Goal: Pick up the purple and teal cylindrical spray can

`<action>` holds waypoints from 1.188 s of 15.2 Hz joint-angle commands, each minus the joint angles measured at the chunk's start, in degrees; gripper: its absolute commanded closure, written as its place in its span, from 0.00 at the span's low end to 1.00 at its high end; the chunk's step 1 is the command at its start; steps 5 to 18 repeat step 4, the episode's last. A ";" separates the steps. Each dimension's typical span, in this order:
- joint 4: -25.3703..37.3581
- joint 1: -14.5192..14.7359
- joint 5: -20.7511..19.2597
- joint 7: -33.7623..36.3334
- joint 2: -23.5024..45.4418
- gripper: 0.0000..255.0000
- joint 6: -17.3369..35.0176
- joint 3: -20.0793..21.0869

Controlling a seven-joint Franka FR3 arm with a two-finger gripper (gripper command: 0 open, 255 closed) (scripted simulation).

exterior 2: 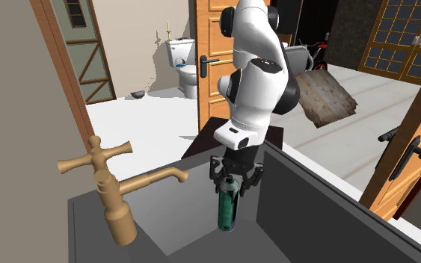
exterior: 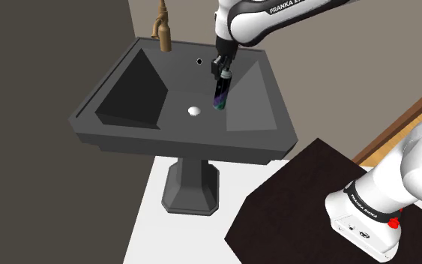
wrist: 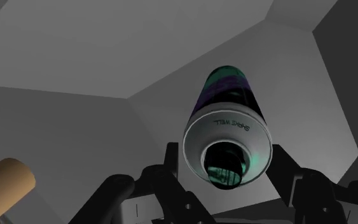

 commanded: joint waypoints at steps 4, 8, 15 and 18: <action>1.24 0.00 0.44 -0.56 -0.97 1.00 -2.15 0.09; 1.24 0.00 0.44 -0.56 -0.97 1.00 -2.15 0.09; 1.24 0.00 0.44 -0.56 -0.97 1.00 -2.15 0.09; 1.24 0.00 0.44 -0.56 -0.97 1.00 -2.15 0.09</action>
